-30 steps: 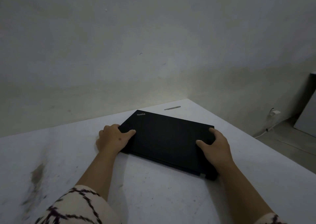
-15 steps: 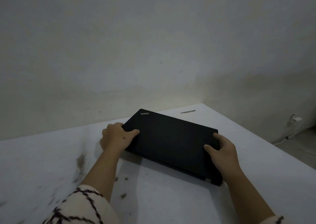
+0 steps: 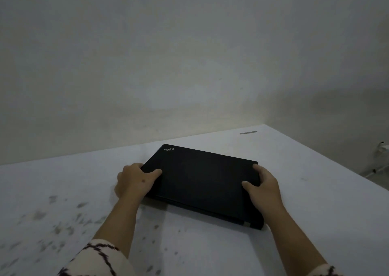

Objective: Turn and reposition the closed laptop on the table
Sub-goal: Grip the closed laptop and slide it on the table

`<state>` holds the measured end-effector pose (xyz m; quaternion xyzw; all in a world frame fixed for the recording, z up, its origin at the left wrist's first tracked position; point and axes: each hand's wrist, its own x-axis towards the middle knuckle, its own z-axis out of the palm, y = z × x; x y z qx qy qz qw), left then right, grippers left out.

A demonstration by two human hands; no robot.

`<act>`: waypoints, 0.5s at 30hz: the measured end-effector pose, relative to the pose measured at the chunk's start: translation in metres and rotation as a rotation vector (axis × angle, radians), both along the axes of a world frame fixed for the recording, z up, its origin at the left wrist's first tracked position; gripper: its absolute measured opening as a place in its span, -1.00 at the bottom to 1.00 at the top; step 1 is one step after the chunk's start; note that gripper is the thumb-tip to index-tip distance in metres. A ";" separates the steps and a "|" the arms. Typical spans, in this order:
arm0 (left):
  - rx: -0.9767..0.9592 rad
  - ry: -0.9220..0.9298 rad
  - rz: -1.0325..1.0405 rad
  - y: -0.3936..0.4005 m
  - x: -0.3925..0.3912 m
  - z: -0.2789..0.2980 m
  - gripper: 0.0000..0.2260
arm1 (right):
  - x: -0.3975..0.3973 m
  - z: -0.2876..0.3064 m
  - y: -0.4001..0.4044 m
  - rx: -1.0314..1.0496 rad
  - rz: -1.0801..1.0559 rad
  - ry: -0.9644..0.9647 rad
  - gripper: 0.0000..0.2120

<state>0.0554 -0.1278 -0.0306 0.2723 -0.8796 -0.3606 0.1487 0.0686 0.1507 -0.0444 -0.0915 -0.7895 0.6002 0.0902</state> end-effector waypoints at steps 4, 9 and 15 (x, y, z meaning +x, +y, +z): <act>0.010 0.007 0.029 -0.019 0.029 -0.002 -0.53 | 0.022 -0.003 -0.021 0.009 0.035 -0.007 -0.42; 0.032 0.004 0.045 -0.041 0.059 -0.010 -0.50 | 0.043 -0.006 -0.044 0.013 0.067 -0.001 -0.42; 0.030 0.019 0.052 -0.062 0.079 -0.011 -0.54 | 0.060 -0.011 -0.064 0.007 0.093 0.000 -0.43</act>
